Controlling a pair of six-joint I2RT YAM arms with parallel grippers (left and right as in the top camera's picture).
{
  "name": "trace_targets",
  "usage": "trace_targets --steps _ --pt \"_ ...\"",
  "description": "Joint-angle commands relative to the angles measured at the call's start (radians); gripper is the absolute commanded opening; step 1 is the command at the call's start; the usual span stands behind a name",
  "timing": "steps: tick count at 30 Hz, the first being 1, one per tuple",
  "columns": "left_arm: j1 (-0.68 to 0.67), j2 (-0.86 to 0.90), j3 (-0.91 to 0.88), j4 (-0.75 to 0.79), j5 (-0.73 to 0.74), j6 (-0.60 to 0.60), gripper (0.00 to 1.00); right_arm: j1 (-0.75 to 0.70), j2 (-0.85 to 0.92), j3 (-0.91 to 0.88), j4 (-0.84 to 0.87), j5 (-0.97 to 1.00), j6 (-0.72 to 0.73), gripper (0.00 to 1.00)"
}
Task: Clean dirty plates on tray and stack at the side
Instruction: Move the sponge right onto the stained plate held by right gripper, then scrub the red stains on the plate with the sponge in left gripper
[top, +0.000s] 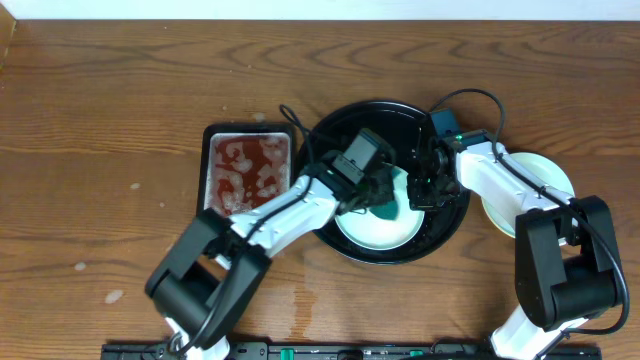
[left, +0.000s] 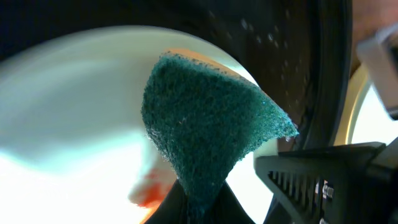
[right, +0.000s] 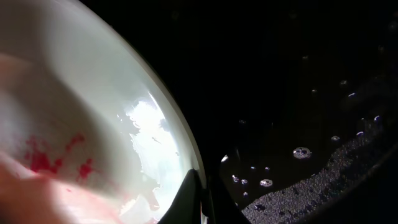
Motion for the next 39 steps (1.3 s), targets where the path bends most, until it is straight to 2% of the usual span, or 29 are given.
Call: trace_targets --steps 1,5,10,13,21,28,32,39 --pt "-0.017 0.037 0.023 0.025 0.045 -0.039 0.08 0.019 0.013 -0.025 -0.008 -0.02 0.005 0.01" --pt "-0.016 0.075 0.022 -0.003 -0.021 -0.039 0.08 0.019 0.013 -0.025 -0.009 -0.02 0.005 0.01" --pt "0.008 0.08 0.022 -0.2 -0.24 -0.039 0.08 0.019 0.013 -0.025 -0.012 -0.02 0.005 0.01" --pt "0.037 0.079 0.022 -0.294 -0.31 -0.039 0.08 0.019 0.013 -0.025 -0.012 -0.02 0.005 0.01" --pt "0.095 0.03 0.023 -0.323 -0.262 0.057 0.07 0.019 0.013 -0.025 -0.017 -0.02 0.005 0.01" --pt "0.075 -0.068 0.023 -0.262 -0.158 0.104 0.07 0.019 0.013 -0.025 -0.016 -0.02 0.005 0.01" --pt "0.042 -0.064 0.023 -0.211 -0.152 -0.009 0.08 0.019 0.013 -0.025 -0.017 -0.02 0.005 0.01" --pt "-0.019 -0.026 0.016 -0.097 -0.153 -0.133 0.08 0.019 0.013 -0.025 -0.017 -0.02 0.005 0.01"
